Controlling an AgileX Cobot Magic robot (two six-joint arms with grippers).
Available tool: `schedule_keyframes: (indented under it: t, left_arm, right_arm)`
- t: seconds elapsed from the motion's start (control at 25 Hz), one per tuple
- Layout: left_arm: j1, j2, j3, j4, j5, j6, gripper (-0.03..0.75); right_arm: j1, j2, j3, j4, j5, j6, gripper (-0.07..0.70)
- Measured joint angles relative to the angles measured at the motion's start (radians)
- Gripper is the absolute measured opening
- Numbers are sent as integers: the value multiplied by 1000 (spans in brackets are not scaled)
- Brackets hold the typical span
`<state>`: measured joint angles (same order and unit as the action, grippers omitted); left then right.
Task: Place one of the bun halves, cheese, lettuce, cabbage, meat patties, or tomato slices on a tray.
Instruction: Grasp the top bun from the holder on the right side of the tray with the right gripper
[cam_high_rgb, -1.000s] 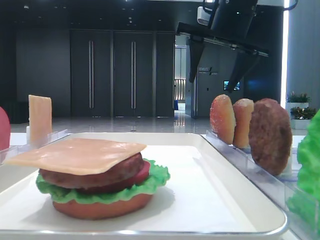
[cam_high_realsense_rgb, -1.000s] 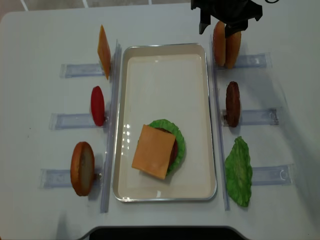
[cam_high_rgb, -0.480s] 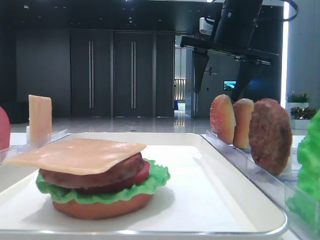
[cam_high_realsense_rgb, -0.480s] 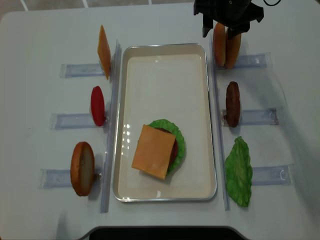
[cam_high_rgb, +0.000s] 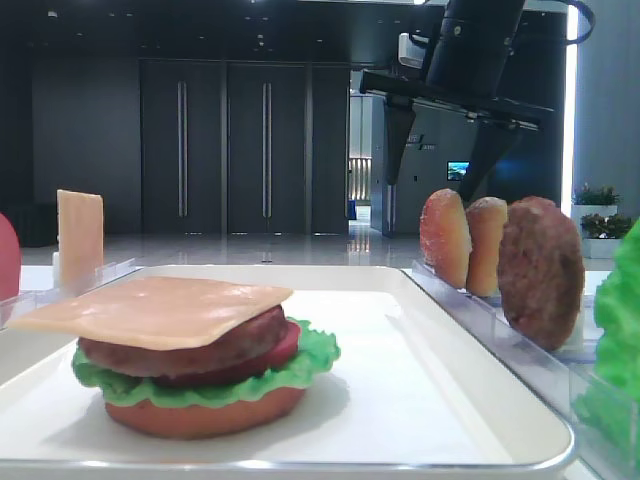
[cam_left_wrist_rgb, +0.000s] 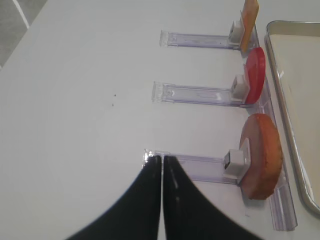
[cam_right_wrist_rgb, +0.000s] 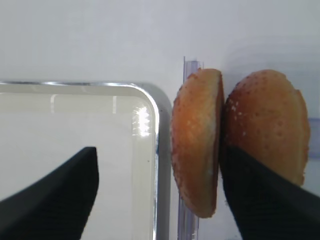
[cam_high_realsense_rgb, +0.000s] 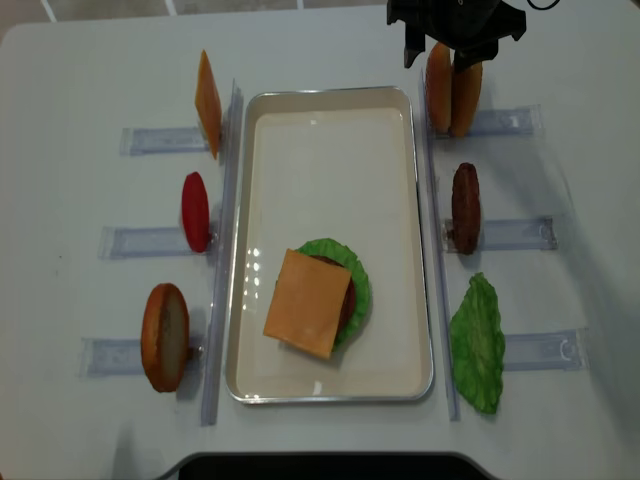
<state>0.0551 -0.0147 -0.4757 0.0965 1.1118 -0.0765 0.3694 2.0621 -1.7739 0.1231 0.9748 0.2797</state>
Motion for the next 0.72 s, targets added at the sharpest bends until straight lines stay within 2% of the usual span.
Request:
schedule_keyframes:
  t: [0.72]
  left_arm:
    - [0,0,0,0,0,0,0]
  right_arm:
    - [0,19,0,-25,15,-10,496]
